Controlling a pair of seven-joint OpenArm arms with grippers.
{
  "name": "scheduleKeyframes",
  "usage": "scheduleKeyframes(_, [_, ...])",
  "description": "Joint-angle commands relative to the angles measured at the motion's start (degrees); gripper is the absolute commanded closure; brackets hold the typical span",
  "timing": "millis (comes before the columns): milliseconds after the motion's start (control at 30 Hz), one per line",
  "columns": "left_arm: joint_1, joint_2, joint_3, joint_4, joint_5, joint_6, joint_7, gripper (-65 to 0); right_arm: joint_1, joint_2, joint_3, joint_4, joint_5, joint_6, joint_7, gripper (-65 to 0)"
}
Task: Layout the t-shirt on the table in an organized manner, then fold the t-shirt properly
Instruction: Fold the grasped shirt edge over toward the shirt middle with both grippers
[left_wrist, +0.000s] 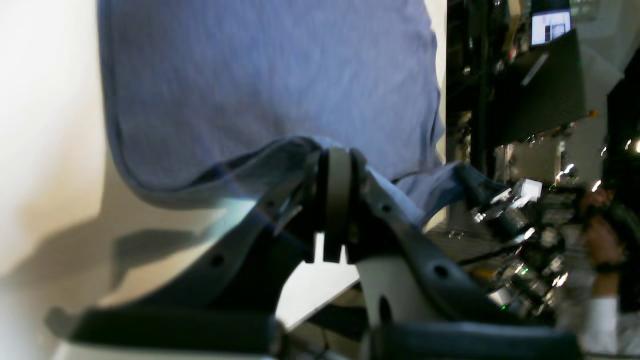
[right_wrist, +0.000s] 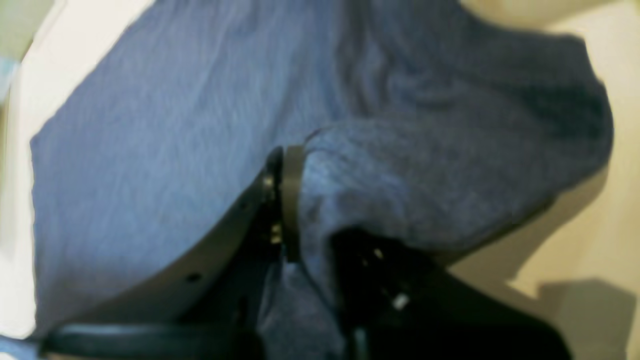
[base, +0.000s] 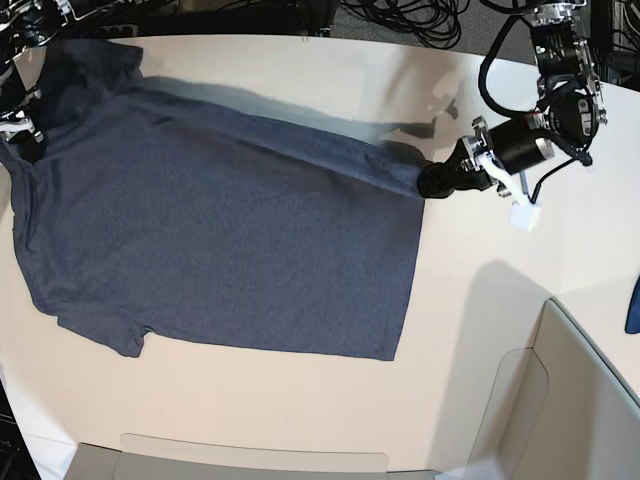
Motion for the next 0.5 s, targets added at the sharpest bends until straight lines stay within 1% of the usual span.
scheduleKeyframes(0, [-1.1,-0.6,-0.4,-1.3,-1.5,0.3,0.1,0.0,1.4,1.0,0.1,0.8,-0.1,-0.6,1.0,0.0])
scheduleKeyframes(67, [-3.7,-0.6,-0.4,-4.9,-1.5,0.3,0.1,0.0,4.1,1.0,0.1,-0.8,-2.8,-0.6,1.0,0.0])
scheduleKeyframes(133, [-6.3,-0.6,-0.4,-8.1,-1.5,0.3,0.1,0.0,6.1,1.2,0.1,-3.4,-4.0,-0.6,1.0,0.0])
scheduleKeyframes(300, [-10.1,-0.7,-0.4,-12.1,-1.6,0.1,0.1,0.0,10.2,1.2,-0.3,-9.3,-4.2,-0.6,1.0,0.0])
scheduleKeyframes(467, [-13.3,-0.7,-0.4,-12.4,-1.5,0.3,0.0,0.0,11.6,1.8,-5.0,-12.7,-4.3,-0.6,1.0,0.0])
